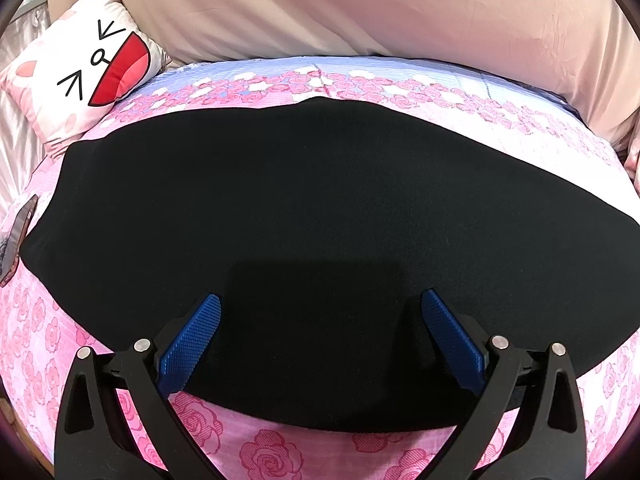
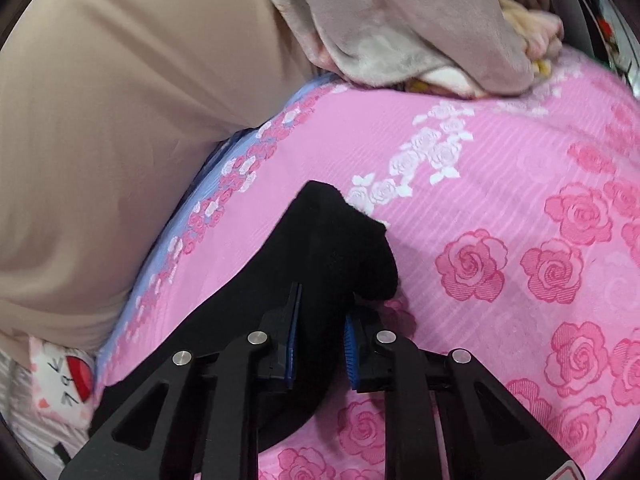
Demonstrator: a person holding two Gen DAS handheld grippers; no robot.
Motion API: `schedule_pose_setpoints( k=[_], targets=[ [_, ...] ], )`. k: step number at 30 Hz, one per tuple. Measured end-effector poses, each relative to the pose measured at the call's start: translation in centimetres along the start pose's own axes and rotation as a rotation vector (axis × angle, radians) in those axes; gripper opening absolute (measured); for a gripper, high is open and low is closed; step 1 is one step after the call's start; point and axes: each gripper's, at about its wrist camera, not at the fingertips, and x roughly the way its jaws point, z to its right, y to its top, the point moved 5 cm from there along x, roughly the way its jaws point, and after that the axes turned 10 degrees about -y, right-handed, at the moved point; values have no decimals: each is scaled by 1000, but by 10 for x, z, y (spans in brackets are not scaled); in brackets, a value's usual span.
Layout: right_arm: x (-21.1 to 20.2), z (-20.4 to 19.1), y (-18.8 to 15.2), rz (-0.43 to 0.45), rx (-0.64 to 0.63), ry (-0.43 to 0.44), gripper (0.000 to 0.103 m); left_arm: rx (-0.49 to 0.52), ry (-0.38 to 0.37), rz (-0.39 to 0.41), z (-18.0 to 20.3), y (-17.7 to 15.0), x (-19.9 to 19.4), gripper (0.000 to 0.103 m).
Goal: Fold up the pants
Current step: 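Grasp the stacked leg hems with the right gripper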
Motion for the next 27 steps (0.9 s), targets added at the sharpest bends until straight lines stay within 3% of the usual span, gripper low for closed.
schedule_pose_setpoints(
  k=[2,7,12,15,16,17,18,20,23,26,27],
  targets=[
    [-15,-21,0,41,-59,-4,16,-5,-8,5,-1,0,-1,98],
    [-54,-122,-13,114,-306,66,14,-31,-43,32,-3,1,-6,98],
    [-62,-248,-76,37,-556,253,11,-115,-112,82,-15,1,-16,98],
    [-55,-288,-114,0,-648,263,11,-173,-168,103,-25,0,-19,98],
    [-55,-290,-117,8,-651,249,13,-184,-189,111,-27,0,-21,98],
    [-56,-286,-116,21,-648,216,23,-191,-203,117,-28,-1,-22,98],
    [-58,-278,-112,34,-637,183,45,-197,-213,121,-28,-1,-23,98],
    [-64,-243,-93,80,-584,86,65,-204,-225,126,-29,-1,-23,98],
    [-78,-161,-58,152,-495,-126,76,-189,-213,120,-24,-2,-23,98],
    [-81,-100,-44,166,-466,-320,77,-168,-207,113,-21,-1,-22,98],
    [-80,-88,-43,152,-474,-344,77,-164,-200,109,-20,-1,-22,98]
  ],
)
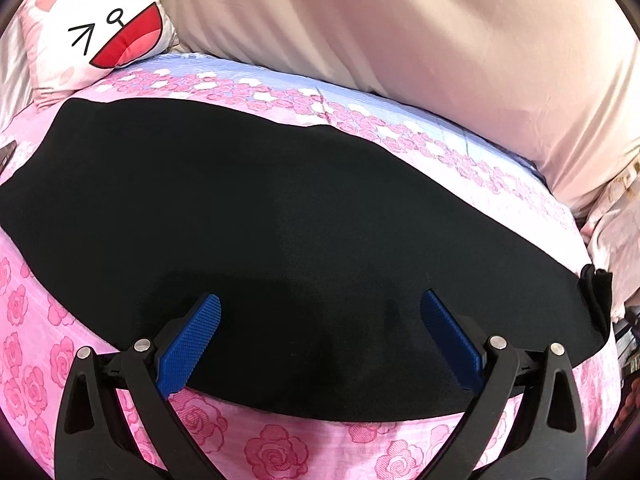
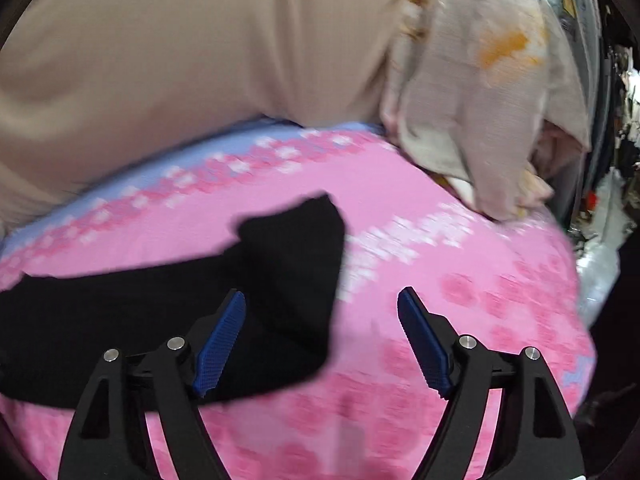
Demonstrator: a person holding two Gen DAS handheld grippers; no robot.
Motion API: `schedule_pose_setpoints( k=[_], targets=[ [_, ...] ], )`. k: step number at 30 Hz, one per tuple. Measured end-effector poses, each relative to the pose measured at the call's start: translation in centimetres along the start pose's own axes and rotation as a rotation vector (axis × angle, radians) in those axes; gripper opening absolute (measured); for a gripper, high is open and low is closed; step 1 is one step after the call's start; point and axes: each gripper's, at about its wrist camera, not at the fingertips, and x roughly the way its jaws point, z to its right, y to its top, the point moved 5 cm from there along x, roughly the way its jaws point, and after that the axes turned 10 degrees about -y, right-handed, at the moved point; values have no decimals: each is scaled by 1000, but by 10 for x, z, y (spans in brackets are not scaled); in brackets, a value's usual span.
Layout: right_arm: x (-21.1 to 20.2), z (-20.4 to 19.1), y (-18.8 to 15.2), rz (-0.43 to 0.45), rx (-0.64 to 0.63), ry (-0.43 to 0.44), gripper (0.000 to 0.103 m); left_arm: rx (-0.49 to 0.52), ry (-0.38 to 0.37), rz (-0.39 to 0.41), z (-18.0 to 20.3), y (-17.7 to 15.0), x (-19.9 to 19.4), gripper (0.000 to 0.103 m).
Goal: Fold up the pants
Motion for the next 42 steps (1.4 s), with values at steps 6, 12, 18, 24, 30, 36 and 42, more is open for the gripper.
schedule_pose_setpoints(
  k=[6,12,18,24,30,36,42],
  targets=[
    [18,-34,-5,8,-187,66,85,27,45,-17,0,0,4,98],
    [64,-79,3,15,-341,16,80,40,75,-26,-2,-1,6,98],
    [71,-46,27,-34,-77,117,10,51,92,-35,-1,-2,8,98],
    [-2,-56,64,-10,137,482,10,14,36,-8,-5,0,2,98],
    [-78,-190,69,-14,-44,747,10,-17,-27,-9,-20,3,-17,98],
    [-88,-332,-9,-133,-290,808,14,47,106,25,-63,11,-56,98],
    [-88,-357,-70,-171,-376,734,33,-44,136,18,-119,17,-72,98]
  ],
)
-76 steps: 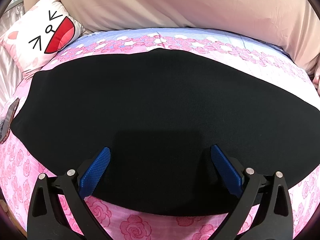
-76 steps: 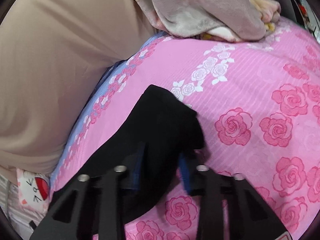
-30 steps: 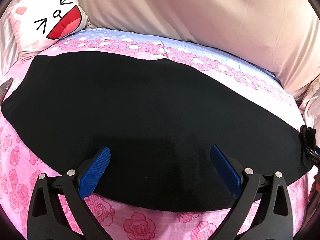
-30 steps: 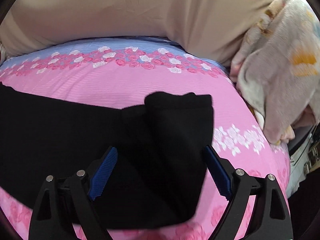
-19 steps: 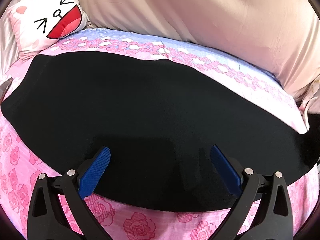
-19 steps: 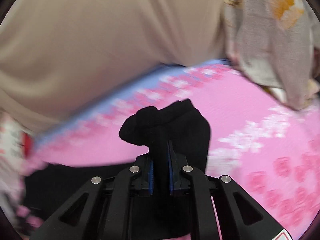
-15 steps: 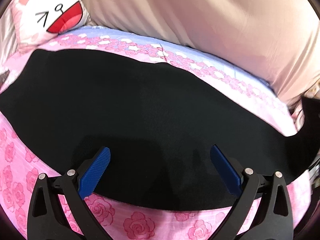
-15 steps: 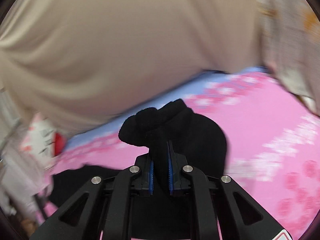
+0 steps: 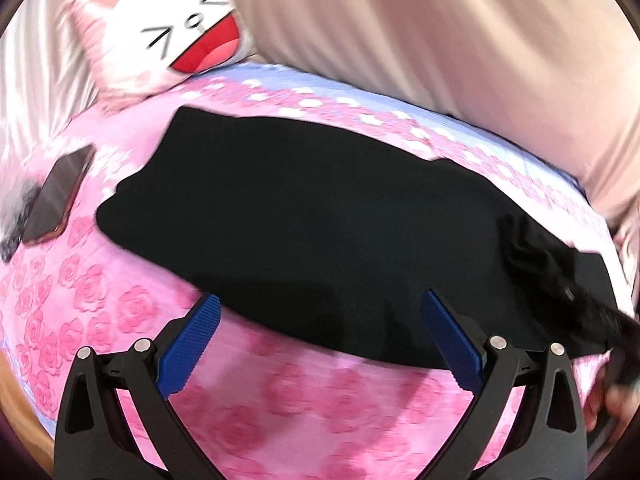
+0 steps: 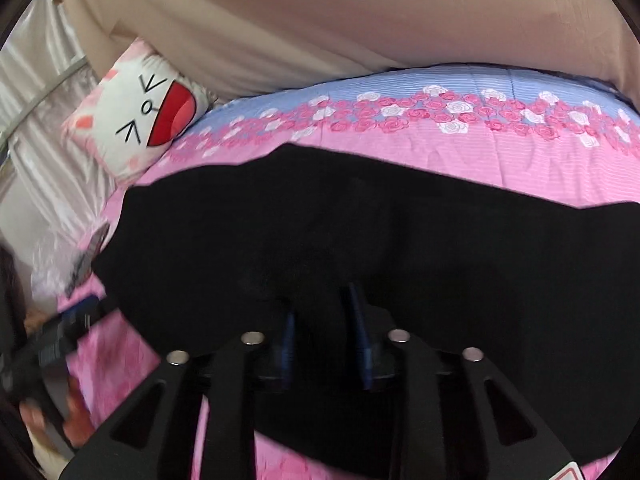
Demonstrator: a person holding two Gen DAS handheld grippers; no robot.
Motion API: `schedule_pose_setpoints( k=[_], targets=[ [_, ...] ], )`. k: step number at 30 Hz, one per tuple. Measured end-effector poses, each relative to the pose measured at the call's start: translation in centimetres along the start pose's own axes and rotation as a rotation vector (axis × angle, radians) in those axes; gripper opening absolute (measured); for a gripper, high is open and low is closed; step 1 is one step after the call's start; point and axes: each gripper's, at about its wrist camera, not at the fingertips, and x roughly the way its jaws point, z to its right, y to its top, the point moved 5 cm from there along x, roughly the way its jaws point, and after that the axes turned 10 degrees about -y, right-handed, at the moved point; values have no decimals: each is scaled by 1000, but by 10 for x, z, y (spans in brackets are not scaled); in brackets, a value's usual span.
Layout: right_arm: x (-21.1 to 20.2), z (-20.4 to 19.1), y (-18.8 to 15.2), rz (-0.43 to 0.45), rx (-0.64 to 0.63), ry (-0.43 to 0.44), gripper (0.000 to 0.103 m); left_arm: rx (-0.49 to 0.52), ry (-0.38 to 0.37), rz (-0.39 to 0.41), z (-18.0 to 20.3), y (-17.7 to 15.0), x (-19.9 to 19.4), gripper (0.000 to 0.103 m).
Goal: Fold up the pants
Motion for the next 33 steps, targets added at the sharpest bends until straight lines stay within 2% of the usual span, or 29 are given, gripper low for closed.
schedule_pose_setpoints(
  k=[1,2,4,5,7,9,11,12,14,16,17,18,19,20,21,22,23,26,29,31,33],
  targets=[
    [-14,3,-4,14,2,16,44,-27,-7,2,-8,1,1,98],
    [-27,7,-6,29,20,44,61,-42,-13,0,-13,0,2,98],
    [-60,32,-9,84,94,86,76,-63,-36,-2,-16,1,8,98],
    [-82,57,-11,128,169,78,81,-71,-49,4,-16,0,12,98],
    [-108,100,-16,178,296,46,84,-75,-76,17,-16,-3,13,98],
    [-123,153,-27,194,417,-55,84,-58,-103,29,-10,-2,14,98],
    [-119,193,-41,134,485,-161,85,-31,-112,48,-5,-2,12,98],
    [-112,204,-46,105,498,-171,85,-23,-109,46,-3,-3,13,98],
    [-93,215,-56,61,542,-122,85,-7,-100,36,0,-3,15,98],
    [-69,213,-61,16,598,-11,86,3,-78,38,1,-3,16,98],
    [-65,211,-60,28,604,-1,86,5,-57,42,2,-4,15,98],
    [-65,206,-57,62,582,-14,85,8,-37,47,2,-4,13,98],
    [-59,198,-53,47,551,11,80,14,-11,52,4,-4,12,98],
    [-55,188,-51,50,531,20,57,19,6,54,6,-4,11,98],
    [-52,183,-51,51,515,-7,41,24,23,53,9,-5,10,98],
    [-50,178,-51,49,482,-22,29,24,31,50,10,-5,11,98],
    [-51,176,-49,70,471,-26,24,23,46,39,13,-6,12,98],
    [-67,183,-51,122,493,6,18,32,79,-5,27,-9,18,98],
    [-84,202,-51,165,495,-11,16,50,105,-27,43,-9,22,98],
    [-86,216,-55,152,513,22,16,68,127,-30,52,-10,25,98],
    [-87,215,-61,141,483,11,16,89,151,-41,62,-11,31,98]
  ],
)
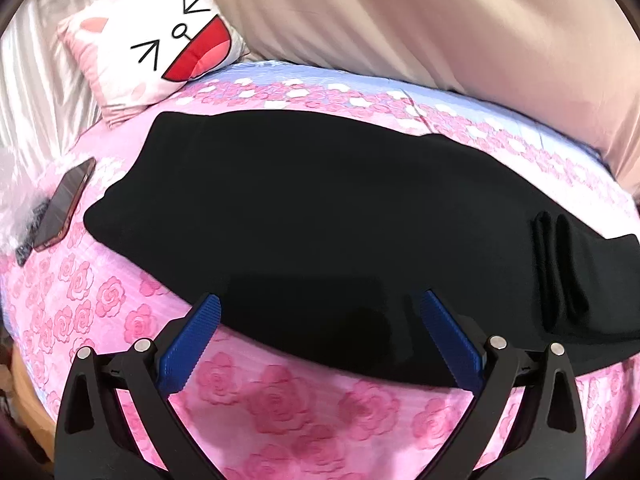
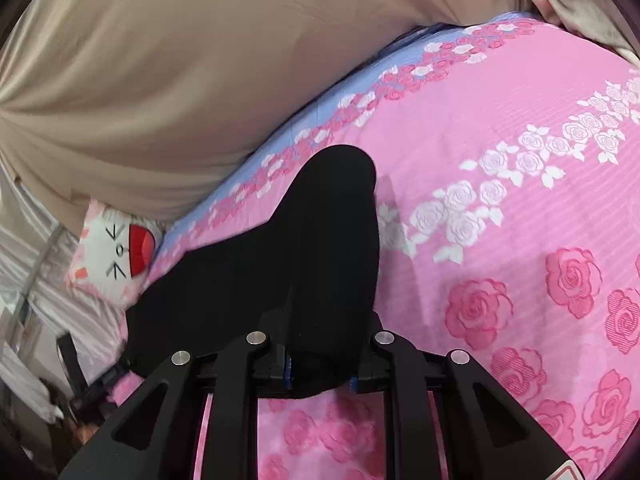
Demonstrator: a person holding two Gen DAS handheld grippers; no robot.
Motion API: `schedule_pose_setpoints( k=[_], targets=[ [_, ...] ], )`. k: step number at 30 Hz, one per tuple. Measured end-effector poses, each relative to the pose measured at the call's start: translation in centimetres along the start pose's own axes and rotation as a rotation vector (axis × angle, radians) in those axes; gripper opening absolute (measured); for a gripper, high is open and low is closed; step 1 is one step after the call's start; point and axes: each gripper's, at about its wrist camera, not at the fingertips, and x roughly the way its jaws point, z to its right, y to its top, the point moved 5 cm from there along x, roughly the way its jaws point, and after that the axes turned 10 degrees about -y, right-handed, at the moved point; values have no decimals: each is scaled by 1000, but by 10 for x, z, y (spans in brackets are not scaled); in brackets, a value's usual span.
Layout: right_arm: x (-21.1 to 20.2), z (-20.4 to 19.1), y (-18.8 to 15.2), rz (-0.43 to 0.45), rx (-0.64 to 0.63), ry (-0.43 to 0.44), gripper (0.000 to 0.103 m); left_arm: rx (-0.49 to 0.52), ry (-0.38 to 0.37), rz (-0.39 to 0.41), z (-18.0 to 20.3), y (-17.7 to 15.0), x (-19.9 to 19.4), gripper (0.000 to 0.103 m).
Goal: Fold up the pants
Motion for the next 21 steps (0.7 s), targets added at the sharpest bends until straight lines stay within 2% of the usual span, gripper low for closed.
schedule_pose_setpoints(
  k=[4,7,11,16,19,21],
  targets=[
    [-8,6,-1,12,23,41,16,28,-2,-19,15,-3,0,98],
    [-17,11,1,28,18,32,15,63,-17,-15,27,-4,-5,98],
    [-40,32,6,62,36,-7,15,100,-39,-18,44,-6,-7,98],
    [-77,83,9,110,99,-120,17,146,-73,-45,70,-14,0,98],
    [-72,102,0,36,85,-165,25,158,-81,-72,83,-21,10,98],
    [-72,101,-6,30,26,-261,40,164,-66,-89,88,-24,14,98]
  ],
)
